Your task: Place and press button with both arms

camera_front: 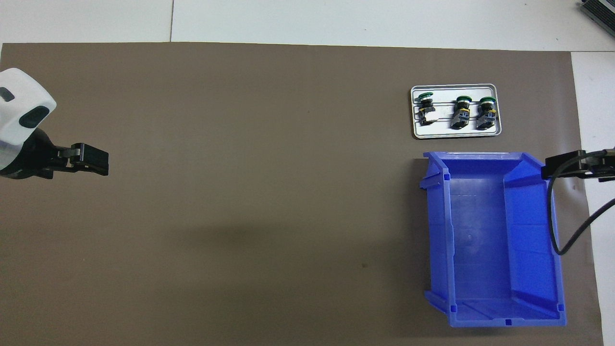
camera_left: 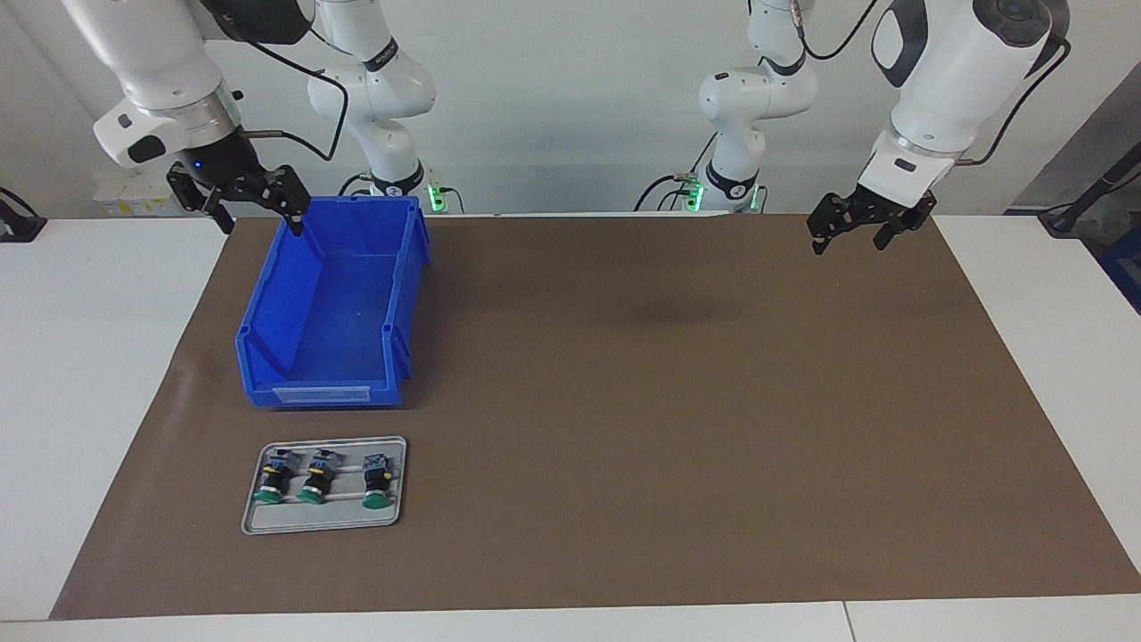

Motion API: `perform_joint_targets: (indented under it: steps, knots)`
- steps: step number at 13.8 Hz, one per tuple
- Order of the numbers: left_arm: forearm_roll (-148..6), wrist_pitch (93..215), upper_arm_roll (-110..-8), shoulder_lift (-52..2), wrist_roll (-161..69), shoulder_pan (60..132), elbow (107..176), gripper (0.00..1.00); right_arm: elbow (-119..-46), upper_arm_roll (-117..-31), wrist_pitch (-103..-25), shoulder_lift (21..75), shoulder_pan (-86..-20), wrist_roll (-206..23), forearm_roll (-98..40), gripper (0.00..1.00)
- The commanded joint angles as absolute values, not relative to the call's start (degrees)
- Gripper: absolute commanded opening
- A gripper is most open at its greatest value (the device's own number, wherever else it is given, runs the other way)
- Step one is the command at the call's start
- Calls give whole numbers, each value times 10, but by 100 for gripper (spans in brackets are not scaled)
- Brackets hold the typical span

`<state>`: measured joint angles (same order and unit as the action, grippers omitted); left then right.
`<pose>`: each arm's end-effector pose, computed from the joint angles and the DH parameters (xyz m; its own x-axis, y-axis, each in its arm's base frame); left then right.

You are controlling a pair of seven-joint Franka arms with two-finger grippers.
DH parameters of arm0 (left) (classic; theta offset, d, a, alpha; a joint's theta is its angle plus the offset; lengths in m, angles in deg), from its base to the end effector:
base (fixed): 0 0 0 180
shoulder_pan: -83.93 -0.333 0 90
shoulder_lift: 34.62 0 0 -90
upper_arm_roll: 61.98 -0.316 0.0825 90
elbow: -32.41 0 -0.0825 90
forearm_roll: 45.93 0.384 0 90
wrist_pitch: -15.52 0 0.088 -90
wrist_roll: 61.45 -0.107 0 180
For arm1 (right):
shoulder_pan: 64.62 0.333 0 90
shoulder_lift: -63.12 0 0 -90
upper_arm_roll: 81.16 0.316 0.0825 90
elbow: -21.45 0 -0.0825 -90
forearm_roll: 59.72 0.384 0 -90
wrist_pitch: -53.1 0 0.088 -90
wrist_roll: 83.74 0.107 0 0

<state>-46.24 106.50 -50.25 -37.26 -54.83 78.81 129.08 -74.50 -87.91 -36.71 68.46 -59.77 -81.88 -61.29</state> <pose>0.5352 -0.0650 0.5957 0.9986 0.0011 -0.0533 0.0006 -0.9999 -0.0102 0.5238 -0.0232 0.6251 0.9978 -0.0650 -0.0141 -0.0648 -0.9978 0.0169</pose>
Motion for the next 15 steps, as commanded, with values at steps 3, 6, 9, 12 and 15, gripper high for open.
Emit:
perform_joint_targets:
  steps: [3,6,9,12,15]
  knots:
    - [-455,1066,-499,-383,-549,782,1301,100,-749,-872,-358,691,-605,-819,-615,100]
    - [-455,1066,-499,-383,-549,783,1301,100,-765,-871,-369,697,-605,-820,-614,100]
    - [-455,1066,-499,-383,-549,783,1301,100,-774,-871,-449,688,-604,-808,-618,100]
    - [-455,1066,-499,-383,-549,783,1301,100,-762,-871,-542,618,-593,-802,-611,100]
    - [-455,1066,-499,-383,-549,782,1301,100,-722,-871,-636,517,-596,-802,-609,100]
